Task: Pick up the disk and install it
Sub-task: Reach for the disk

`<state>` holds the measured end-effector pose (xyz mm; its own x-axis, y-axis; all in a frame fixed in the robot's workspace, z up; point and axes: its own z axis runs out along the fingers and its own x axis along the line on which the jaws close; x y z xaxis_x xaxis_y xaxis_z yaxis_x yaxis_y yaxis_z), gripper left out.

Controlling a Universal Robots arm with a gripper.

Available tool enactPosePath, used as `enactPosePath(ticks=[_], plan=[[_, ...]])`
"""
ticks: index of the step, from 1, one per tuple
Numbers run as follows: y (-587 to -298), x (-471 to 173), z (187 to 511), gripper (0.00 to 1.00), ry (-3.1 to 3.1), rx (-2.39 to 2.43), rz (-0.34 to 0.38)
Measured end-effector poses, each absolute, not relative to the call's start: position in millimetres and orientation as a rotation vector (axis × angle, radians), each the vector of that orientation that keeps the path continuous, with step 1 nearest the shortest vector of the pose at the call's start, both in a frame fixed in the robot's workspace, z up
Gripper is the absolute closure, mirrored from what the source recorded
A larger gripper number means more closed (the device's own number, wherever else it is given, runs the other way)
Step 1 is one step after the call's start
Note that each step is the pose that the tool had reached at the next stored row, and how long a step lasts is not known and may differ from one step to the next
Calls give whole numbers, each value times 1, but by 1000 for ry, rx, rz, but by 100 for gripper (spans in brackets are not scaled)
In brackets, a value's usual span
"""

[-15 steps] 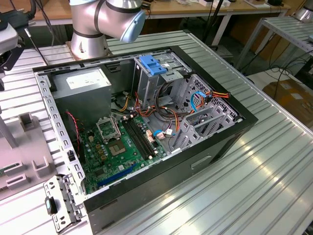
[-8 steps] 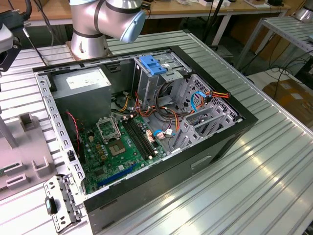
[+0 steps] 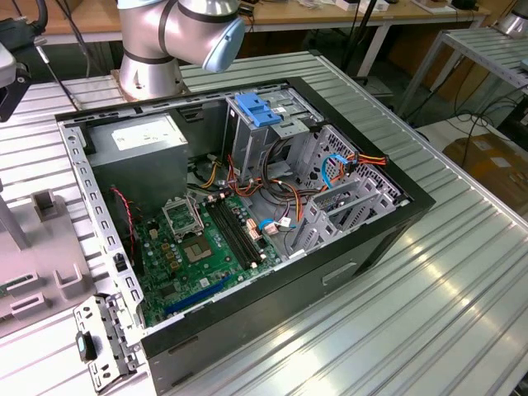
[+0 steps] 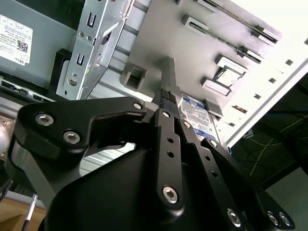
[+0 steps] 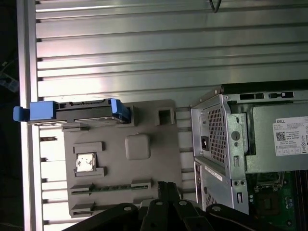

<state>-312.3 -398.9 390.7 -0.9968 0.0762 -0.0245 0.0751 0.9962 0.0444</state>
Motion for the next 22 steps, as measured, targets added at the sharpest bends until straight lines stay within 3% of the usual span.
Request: enactPosePath(ticks=[22], plan=[[-397, -324, 387, 89, 3113, 118, 68]])
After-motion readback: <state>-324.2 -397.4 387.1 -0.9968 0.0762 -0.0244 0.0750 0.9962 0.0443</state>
